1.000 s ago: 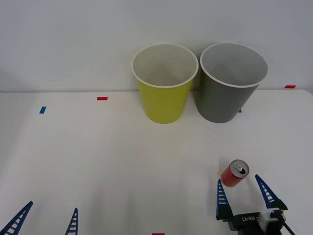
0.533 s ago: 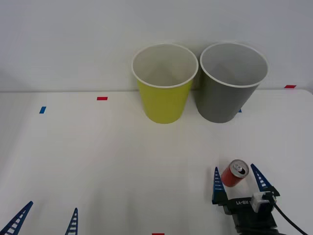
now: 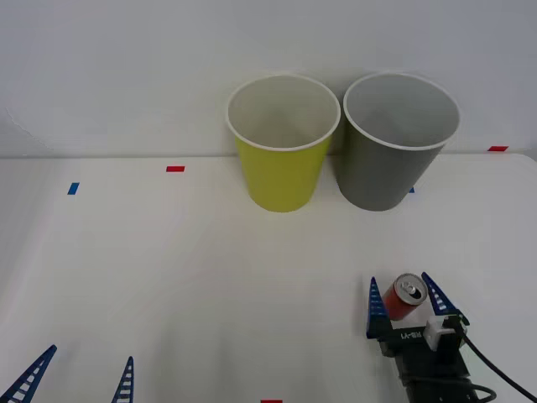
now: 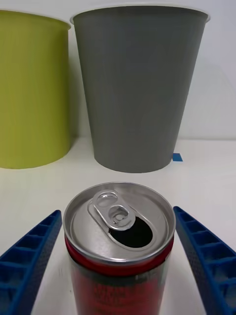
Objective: Put cans in the gray bin and PET bottles in the light green bin.
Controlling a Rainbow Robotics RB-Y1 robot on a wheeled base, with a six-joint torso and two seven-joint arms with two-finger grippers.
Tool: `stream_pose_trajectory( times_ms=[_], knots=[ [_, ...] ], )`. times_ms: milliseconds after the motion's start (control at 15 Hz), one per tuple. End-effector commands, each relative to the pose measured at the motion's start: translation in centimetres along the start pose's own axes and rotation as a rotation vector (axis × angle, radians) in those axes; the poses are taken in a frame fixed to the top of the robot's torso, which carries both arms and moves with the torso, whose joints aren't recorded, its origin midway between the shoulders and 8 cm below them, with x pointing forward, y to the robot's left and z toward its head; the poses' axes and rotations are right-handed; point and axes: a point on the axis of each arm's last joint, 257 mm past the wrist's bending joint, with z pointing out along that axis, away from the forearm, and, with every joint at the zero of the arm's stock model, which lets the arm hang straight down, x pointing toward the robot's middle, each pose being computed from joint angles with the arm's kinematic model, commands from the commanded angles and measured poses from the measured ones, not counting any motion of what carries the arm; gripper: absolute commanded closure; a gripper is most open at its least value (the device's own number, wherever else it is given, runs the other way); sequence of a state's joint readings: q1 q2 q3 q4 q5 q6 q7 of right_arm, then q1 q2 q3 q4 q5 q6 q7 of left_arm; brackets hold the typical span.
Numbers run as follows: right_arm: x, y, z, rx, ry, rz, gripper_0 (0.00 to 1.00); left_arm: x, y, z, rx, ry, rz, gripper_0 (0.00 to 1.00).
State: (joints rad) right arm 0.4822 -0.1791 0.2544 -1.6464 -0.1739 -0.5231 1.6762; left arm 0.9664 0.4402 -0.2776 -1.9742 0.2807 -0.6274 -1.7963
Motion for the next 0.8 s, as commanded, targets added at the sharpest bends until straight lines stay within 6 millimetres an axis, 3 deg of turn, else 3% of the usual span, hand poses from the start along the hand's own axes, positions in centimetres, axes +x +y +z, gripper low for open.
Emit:
stream_pose_trajectory(
  times_ms=[67,333,800],
  knots=[
    [-0.11,0.04,0.04,0.000,-0.003,-0.004,0.90,0.00,0.00,0.00,0.000,0.000,0.000,0.00],
    [-0.42,-0.28,-0.16,0.010,-0.017,-0.008,0.99,0.00,0.00,0.00,0.000,0.000,0.000,0.00],
    [-1.10,-0.85,-0.36,0.023,-0.035,-0.012,1.00,0.00,0.00,0.00,0.000,0.000,0.000,0.00]
  ],
)
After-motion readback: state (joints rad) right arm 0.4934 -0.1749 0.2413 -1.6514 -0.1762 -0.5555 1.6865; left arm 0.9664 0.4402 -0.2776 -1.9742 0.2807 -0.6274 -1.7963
